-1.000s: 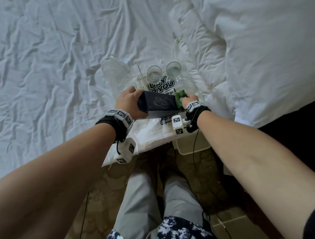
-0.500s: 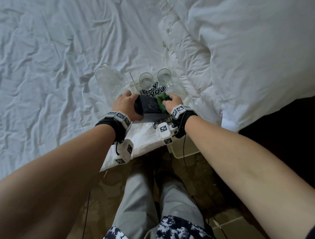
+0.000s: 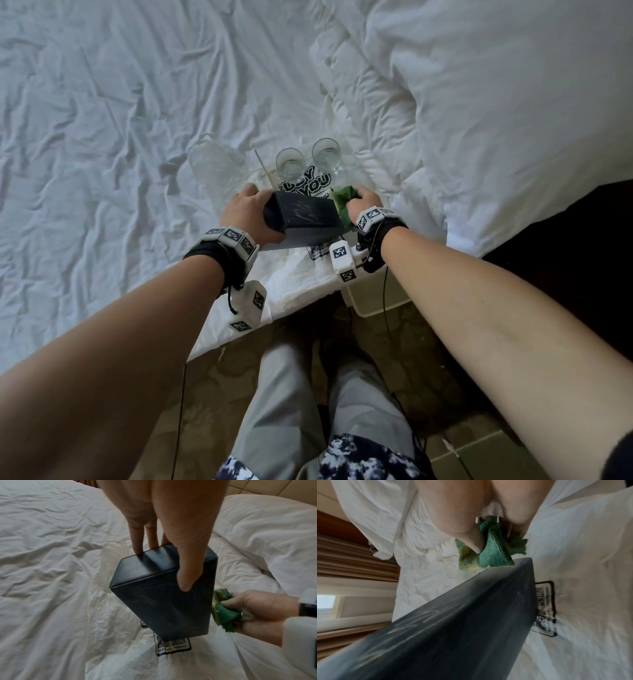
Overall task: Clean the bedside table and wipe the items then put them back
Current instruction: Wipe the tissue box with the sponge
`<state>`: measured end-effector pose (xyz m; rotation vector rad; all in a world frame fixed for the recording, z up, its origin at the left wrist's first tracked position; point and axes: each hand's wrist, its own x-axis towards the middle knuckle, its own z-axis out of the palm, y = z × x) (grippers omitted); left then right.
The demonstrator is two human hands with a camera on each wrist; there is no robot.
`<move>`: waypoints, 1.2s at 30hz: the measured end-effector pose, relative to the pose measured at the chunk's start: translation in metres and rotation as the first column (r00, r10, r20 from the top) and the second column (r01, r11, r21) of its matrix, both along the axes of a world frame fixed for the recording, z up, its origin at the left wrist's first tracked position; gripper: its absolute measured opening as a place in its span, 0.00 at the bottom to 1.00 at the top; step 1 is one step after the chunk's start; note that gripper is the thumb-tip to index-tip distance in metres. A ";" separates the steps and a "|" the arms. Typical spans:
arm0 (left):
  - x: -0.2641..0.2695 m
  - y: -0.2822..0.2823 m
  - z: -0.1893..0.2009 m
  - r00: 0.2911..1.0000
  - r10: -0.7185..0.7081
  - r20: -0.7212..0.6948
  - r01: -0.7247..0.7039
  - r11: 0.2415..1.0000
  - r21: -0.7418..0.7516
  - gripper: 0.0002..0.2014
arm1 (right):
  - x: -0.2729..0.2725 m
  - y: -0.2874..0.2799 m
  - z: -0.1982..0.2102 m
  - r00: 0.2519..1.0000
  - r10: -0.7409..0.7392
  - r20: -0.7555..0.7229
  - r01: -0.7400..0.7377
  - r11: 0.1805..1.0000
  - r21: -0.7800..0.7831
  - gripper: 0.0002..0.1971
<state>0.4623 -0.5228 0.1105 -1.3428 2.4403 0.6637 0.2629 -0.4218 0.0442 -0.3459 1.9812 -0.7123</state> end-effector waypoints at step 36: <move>-0.008 0.003 0.007 0.999 -0.021 0.035 0.021 1.000 -0.009 0.40 | 0.022 -0.023 0.033 0.990 -0.104 0.098 0.114 0.987 -0.110 0.05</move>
